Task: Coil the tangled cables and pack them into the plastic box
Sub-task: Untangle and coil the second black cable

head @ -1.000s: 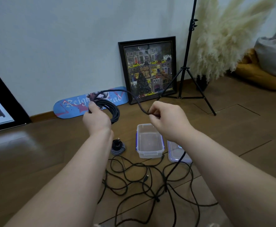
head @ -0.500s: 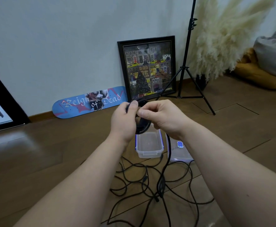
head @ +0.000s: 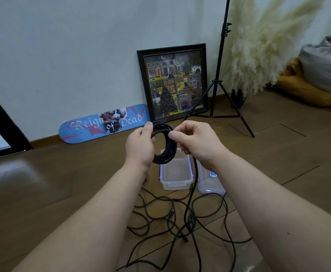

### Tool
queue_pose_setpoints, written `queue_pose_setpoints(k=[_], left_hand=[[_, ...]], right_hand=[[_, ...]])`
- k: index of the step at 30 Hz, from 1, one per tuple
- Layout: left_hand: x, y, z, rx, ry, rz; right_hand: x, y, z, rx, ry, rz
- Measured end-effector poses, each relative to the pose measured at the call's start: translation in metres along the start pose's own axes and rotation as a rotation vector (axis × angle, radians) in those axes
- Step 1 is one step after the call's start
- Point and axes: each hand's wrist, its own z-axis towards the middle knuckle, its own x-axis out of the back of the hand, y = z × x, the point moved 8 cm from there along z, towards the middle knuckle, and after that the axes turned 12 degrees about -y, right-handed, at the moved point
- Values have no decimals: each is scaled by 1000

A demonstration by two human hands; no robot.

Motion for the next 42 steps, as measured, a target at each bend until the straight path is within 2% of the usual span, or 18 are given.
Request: queue_pose_setpoints(k=[4, 7, 13, 16, 21, 23, 28, 33, 42], left_hand=[[-20, 3, -4, 3, -143, -38], [-25, 6, -2, -58, -224, 25], [-20, 7, 1, -78, -183, 64], [-10, 5, 2, -63, -93, 30], [8, 2, 4, 20, -1, -164], [6, 3, 1, 55, -3, -237], [3, 4, -5, 93, -37, -289], [-1, 5, -6, 112, -70, -343], [-2, 8, -8, 102, -103, -479]], right_hand=[[11, 1, 3, 19, 194, -139], [14, -2, 3, 34, 285, -224], [18, -2, 7, 65, 349, -203], [16, -13, 5, 110, 286, -394], [-23, -7, 2, 99, -114, -750], [-32, -1, 1, 85, -198, -810], [-34, -6, 3, 128, -166, -784], [-32, -9, 0, 156, -141, -876], [-32, -15, -4, 220, -77, -806]])
